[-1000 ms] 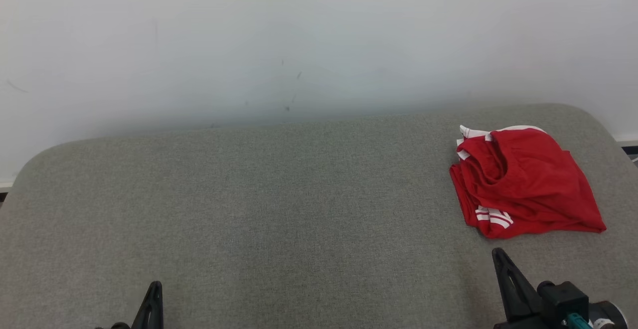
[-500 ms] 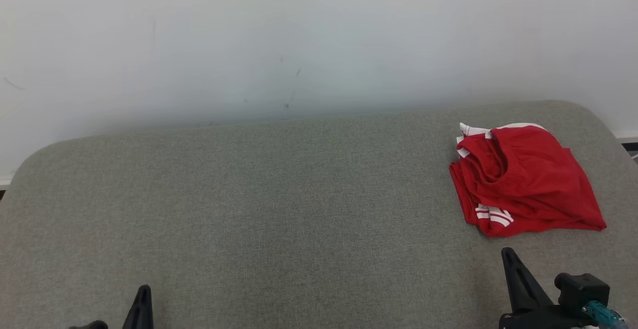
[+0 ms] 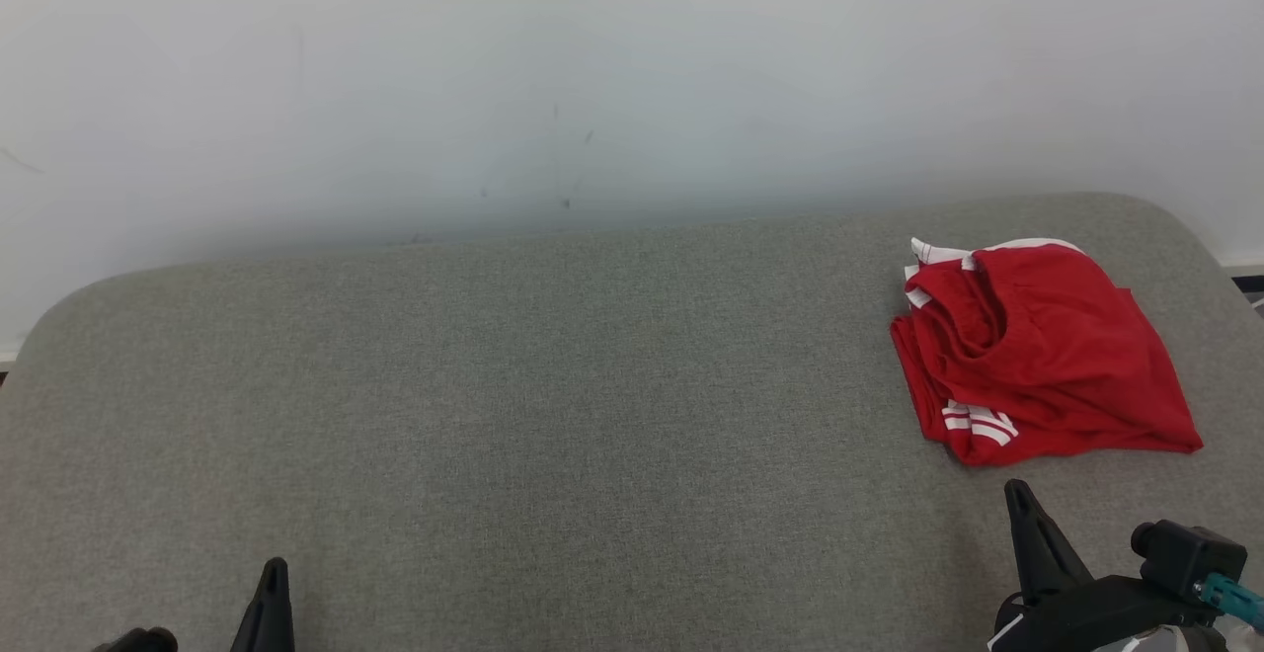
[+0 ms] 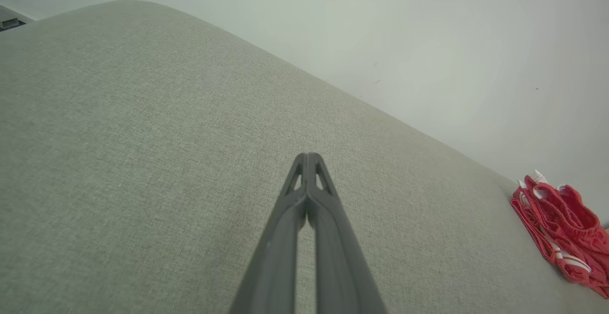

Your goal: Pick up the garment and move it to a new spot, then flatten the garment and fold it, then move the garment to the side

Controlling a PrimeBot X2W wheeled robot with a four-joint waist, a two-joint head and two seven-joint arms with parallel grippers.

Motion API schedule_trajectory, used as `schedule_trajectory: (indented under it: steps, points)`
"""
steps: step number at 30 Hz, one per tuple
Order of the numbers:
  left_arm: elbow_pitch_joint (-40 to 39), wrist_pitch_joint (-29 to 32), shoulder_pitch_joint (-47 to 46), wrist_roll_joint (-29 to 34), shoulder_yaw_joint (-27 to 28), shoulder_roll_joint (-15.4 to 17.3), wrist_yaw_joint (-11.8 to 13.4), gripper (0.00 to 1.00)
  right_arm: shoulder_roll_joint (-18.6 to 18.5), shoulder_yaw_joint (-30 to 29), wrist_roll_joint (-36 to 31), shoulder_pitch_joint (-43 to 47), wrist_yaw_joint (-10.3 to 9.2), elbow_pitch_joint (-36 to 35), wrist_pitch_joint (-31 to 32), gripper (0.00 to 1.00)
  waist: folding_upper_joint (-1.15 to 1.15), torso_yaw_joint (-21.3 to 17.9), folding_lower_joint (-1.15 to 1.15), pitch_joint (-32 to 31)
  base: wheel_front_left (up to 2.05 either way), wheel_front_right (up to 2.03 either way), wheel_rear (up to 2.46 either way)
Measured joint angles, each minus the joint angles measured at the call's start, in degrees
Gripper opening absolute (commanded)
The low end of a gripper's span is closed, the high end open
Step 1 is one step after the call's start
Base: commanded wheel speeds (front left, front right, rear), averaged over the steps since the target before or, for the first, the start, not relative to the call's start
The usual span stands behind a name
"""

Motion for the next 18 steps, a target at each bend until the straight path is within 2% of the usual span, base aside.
schedule_trajectory:
  steps: [18]
  points:
    - [0.8,3.7,-1.4,-14.1,3.3,-1.2,-2.0,0.00,2.4,-3.9,12.9,-1.2,2.31,1.2,3.6,0.00,0.00,-0.1,0.00,0.6,0.00,0.00,0.00]
